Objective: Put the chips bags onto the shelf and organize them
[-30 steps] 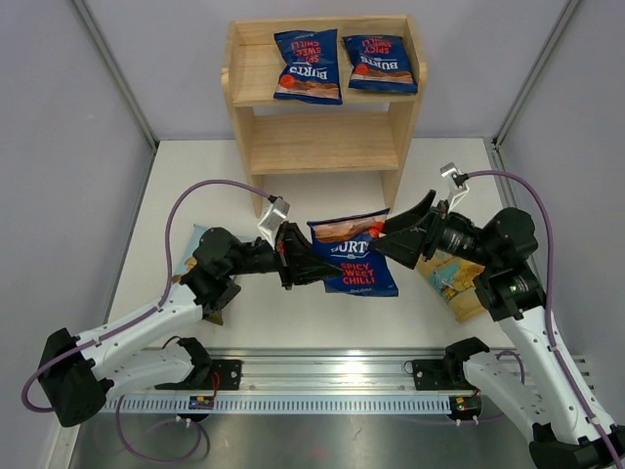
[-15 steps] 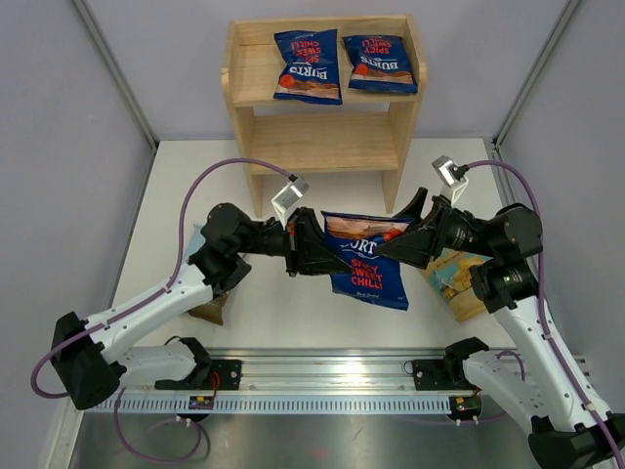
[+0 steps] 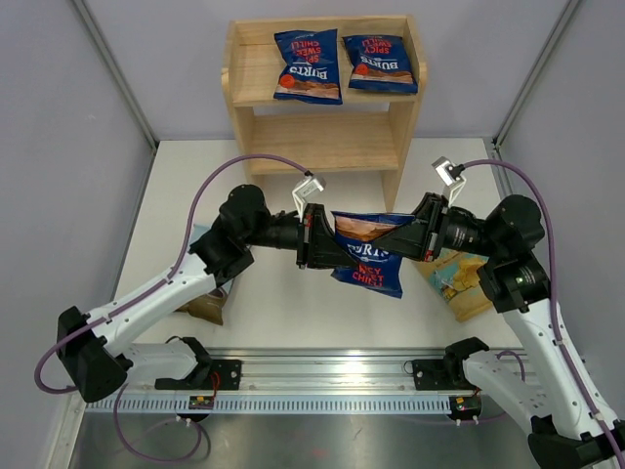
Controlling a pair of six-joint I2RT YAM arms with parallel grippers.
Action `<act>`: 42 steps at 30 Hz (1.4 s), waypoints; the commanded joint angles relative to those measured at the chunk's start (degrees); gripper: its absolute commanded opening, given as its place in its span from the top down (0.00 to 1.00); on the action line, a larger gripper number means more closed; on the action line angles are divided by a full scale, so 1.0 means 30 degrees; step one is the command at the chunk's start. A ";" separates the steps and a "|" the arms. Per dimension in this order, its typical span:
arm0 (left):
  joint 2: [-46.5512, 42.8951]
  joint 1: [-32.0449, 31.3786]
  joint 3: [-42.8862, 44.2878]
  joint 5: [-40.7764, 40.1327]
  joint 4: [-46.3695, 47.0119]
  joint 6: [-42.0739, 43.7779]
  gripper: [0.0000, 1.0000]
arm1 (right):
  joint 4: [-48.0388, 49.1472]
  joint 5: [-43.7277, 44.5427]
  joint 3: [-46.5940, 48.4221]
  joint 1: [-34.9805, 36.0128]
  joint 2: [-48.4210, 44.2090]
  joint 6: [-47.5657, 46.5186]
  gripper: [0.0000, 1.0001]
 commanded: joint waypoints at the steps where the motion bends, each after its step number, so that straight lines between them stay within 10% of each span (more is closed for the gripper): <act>1: -0.0065 0.0500 0.1222 -0.0212 -0.2415 0.1379 0.92 | -0.2686 0.0015 0.1789 -0.0022 0.0112 -0.2153 0.86; 7: -0.1411 0.1730 0.0785 -0.0649 -0.2535 0.1614 0.47 | -0.3338 0.0777 0.2699 -0.0022 0.0406 -0.2632 0.87; 12: -0.2817 0.2083 -0.1025 -0.3139 -0.0845 0.1674 0.01 | 0.3597 0.1420 0.1501 -0.0022 0.0523 0.1203 1.00; 26: -0.5839 0.0914 -0.8911 -0.8934 1.6210 -0.2898 0.01 | 2.0884 0.7336 -0.1256 -0.0022 0.3887 1.2751 1.00; 42: 0.0313 0.0120 -0.5868 -1.1580 2.4094 -0.3980 0.01 | 2.5347 1.2230 -0.1869 0.3728 0.6998 1.2667 1.00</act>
